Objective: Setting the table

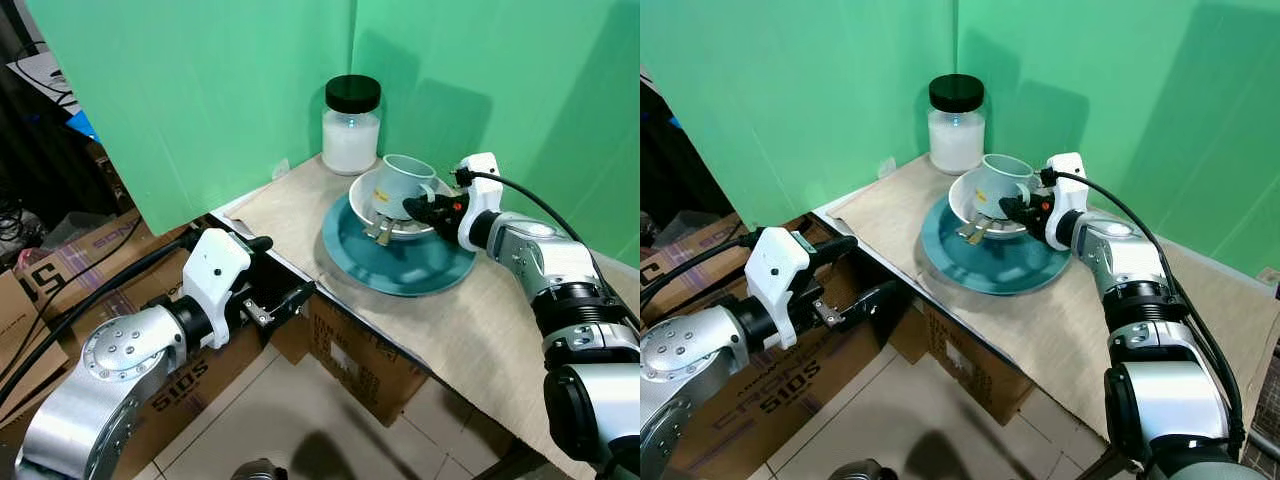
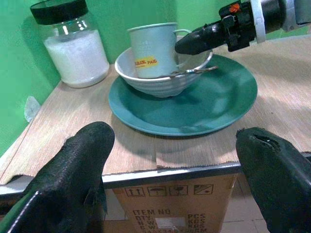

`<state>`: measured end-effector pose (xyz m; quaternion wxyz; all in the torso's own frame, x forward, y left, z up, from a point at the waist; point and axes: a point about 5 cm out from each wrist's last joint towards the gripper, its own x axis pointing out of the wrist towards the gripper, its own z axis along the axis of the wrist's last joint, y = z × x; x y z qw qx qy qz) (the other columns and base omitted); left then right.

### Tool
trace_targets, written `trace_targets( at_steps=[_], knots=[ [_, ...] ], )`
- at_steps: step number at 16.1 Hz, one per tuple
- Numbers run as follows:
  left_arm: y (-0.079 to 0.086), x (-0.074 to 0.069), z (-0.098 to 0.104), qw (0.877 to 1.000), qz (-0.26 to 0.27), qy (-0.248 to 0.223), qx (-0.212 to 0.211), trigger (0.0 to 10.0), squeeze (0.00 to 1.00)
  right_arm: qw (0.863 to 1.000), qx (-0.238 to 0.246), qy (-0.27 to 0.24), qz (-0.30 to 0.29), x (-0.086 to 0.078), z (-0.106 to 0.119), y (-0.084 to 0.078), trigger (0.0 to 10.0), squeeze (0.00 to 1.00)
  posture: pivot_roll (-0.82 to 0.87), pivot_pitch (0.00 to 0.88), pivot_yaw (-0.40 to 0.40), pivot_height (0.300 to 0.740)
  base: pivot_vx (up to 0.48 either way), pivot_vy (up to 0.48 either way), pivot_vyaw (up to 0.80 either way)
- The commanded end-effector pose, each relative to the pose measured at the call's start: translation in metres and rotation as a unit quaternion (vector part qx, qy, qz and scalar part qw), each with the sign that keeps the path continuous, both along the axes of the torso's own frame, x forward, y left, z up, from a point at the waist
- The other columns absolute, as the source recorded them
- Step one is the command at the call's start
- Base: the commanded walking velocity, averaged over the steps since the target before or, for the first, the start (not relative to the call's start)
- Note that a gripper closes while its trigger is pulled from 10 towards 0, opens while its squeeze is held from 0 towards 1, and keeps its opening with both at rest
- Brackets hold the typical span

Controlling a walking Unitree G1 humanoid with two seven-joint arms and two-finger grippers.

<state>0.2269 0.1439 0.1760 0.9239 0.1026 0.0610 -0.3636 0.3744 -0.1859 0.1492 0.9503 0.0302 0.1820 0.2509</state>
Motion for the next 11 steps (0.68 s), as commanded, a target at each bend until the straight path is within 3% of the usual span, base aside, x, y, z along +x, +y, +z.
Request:
trace_targets(
  at_steps=[1,11],
  knots=[
    [0.0000,0.0022,0.0011,1.000,-0.005,-0.004,0.004,10.0,1.00,1.000,-0.008,-0.012,0.001,0.0008,0.0041,-0.0003,0.0,0.00,0.04,0.000,0.046,0.740,0.000,0.000,0.00],
    [-0.0013,0.0083,0.0043,1.000,-0.007,-0.013,0.005,10.0,1.00,0.999,-0.004,-0.041,-0.012,0.0033,0.0129,-0.0002,0.0,0.00,0.03,0.000,0.058,0.740,0.000,0.000,0.00]
  ],
)
